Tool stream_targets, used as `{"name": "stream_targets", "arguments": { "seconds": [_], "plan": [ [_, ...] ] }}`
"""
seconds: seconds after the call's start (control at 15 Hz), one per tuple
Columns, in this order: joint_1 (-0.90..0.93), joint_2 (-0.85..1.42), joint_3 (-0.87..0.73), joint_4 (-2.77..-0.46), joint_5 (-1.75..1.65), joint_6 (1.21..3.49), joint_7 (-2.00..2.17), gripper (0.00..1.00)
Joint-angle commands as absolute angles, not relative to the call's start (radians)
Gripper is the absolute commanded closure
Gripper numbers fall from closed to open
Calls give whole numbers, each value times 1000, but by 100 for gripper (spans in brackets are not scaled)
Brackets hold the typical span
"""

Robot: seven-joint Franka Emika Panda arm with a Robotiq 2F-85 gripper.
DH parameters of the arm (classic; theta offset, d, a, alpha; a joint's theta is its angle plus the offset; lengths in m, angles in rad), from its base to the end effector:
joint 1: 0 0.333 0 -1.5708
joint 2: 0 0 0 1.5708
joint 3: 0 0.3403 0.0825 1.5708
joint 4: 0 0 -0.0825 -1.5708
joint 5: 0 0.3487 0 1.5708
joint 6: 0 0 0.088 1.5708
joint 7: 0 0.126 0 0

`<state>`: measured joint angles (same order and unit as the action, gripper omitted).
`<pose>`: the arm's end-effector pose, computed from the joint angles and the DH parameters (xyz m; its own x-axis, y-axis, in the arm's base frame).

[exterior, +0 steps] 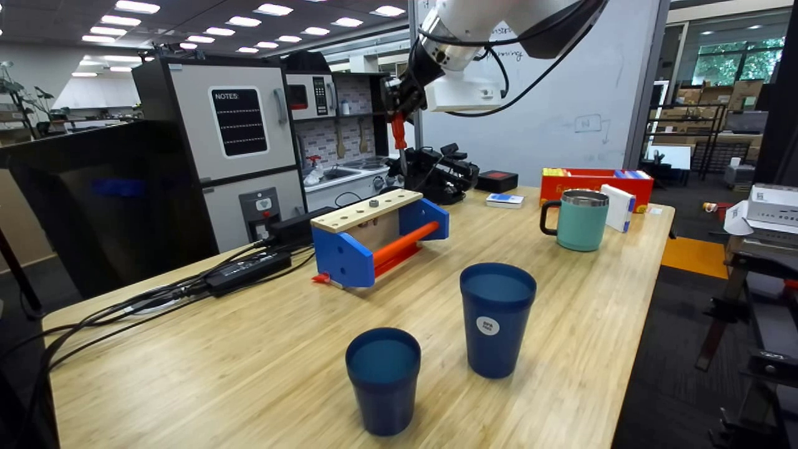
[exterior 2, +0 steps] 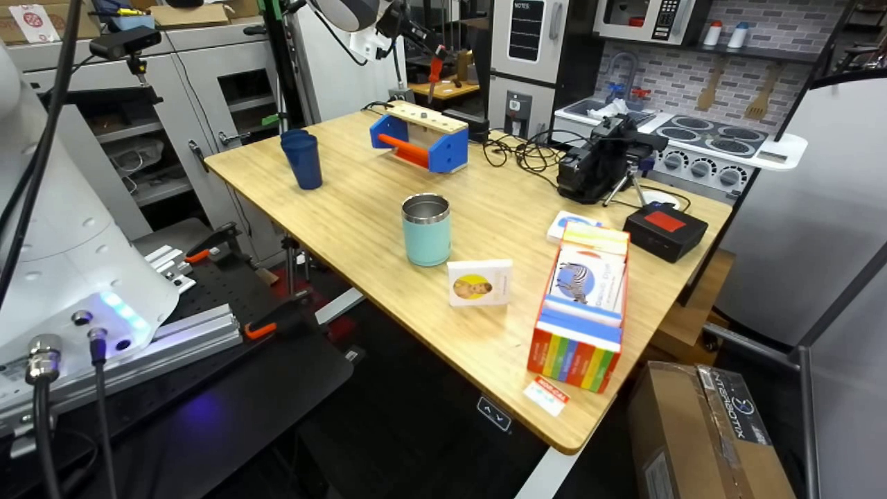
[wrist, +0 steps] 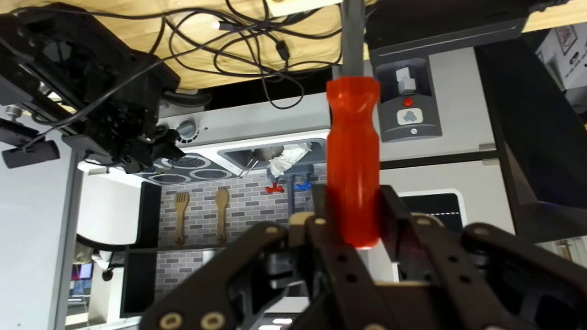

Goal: Put the screwdriver in the right most hole

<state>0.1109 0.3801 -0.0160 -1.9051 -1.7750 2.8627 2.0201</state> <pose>0.6160 0.1085 0.3491 0.5617 -0.1683 0.8100 -0.2595 -0.9655 -0.0207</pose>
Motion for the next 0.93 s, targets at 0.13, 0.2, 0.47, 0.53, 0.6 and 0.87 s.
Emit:
{"name": "stream_targets", "arguments": {
  "seconds": [0.13, 0.2, 0.47, 0.53, 0.6, 0.87],
  "plan": [
    [133, 377, -18, -1918, -1759, 2743, 1982, 93],
    [135, 383, -17, -1908, -1765, 2736, 1982, 93],
    [133, 404, -18, -1881, -1767, 2733, 1972, 93],
    [130, 416, -18, -1870, -1771, 2742, 1971, 93],
    [128, 424, -19, -1862, -1769, 2748, 1961, 93],
    [130, 415, -17, -1877, -1771, 2742, 1963, 71]
  ]
}}
